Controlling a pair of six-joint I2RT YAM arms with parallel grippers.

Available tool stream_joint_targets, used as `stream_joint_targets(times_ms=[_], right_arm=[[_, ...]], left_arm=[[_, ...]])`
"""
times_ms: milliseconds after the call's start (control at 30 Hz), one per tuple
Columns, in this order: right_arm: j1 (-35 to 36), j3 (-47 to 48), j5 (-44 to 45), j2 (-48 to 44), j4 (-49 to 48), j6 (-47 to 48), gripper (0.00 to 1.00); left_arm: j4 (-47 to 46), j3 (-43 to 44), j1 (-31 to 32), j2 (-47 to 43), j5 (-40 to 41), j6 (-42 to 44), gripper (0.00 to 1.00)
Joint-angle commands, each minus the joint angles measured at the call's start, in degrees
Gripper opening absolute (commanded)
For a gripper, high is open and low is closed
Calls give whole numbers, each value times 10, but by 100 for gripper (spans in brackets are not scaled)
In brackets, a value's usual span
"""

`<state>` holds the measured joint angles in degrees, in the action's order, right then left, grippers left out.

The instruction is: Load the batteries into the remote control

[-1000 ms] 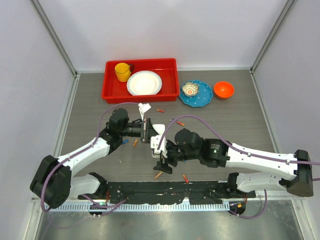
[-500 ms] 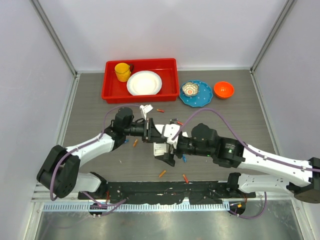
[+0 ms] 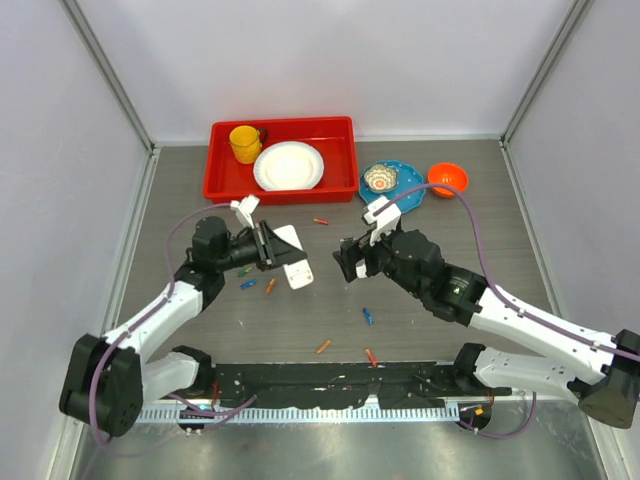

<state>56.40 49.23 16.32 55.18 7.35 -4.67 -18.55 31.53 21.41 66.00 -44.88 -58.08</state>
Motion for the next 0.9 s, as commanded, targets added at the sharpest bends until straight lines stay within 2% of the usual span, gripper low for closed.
stream_joint_targets(times_ms=[0,67,200,400,467,633,733,867], right_arm=[[-43,-32,0,27,-2,-50,100],[-52,-27,-10,77,24,-63,98],[-56,-12,-51,156,14,-86,87],[-47,-1,-113,262,-109,-112,75],[-30,6,-128,290,-156,-91,75],[12,52,-123,379,-218,-57,87],[26,82,-104,427,-233,-49,87],[46,82,-101,469,-284,17,88]], left_arm=[[-15,-25,-54,-71,-9,-18,0],[-16,-35,-76,-105,-9,-27,0],[14,-48,-102,-146,7,-31,0],[64,-64,-108,-200,26,-26,0],[84,-70,-113,-221,51,-21,0],[212,-50,-120,-242,108,22,0],[263,-34,-123,-240,152,39,0],[290,-1,-124,-235,168,58,0]])
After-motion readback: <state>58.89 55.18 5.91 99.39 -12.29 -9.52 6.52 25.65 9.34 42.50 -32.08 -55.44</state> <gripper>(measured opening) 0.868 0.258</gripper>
